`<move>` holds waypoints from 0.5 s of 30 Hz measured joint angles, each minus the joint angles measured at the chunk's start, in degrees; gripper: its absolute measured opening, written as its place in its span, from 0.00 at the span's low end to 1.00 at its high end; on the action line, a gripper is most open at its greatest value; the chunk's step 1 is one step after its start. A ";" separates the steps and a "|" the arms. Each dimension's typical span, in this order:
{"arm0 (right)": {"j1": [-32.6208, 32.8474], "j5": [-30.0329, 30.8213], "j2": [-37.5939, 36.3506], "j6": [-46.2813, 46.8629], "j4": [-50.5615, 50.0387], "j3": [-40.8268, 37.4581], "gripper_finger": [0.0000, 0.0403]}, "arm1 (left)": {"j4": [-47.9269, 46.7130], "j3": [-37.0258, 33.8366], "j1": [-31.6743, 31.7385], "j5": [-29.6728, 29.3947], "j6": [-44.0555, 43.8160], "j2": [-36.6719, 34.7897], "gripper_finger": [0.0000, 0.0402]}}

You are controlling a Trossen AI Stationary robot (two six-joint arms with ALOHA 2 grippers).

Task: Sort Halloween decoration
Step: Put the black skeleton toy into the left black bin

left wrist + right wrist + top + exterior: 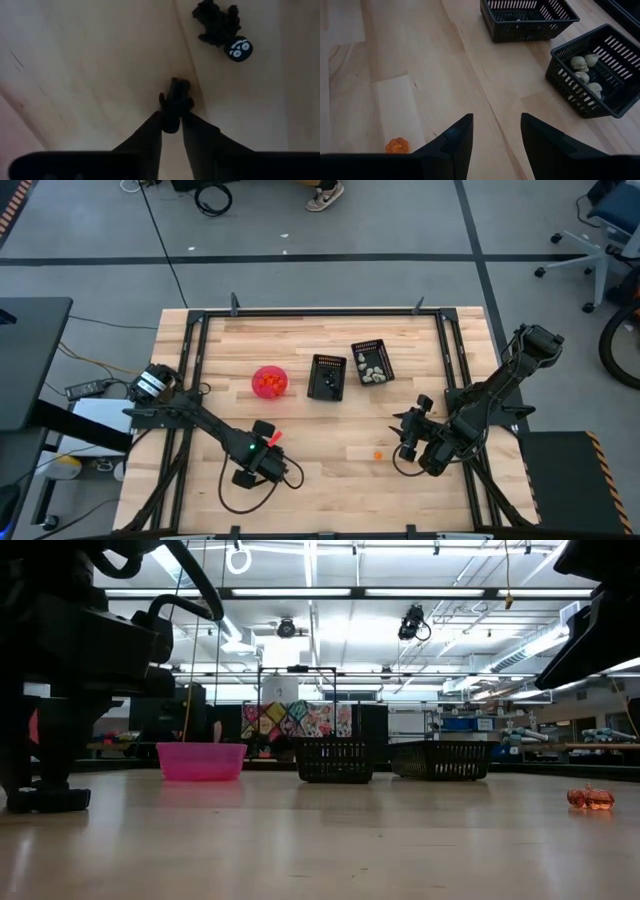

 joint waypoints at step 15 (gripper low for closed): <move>0.00 0.49 0.00 -0.66 0.09 0.00 0.42 | 0.60 2.12 1.48 -7.11 1.71 -0.21 0.10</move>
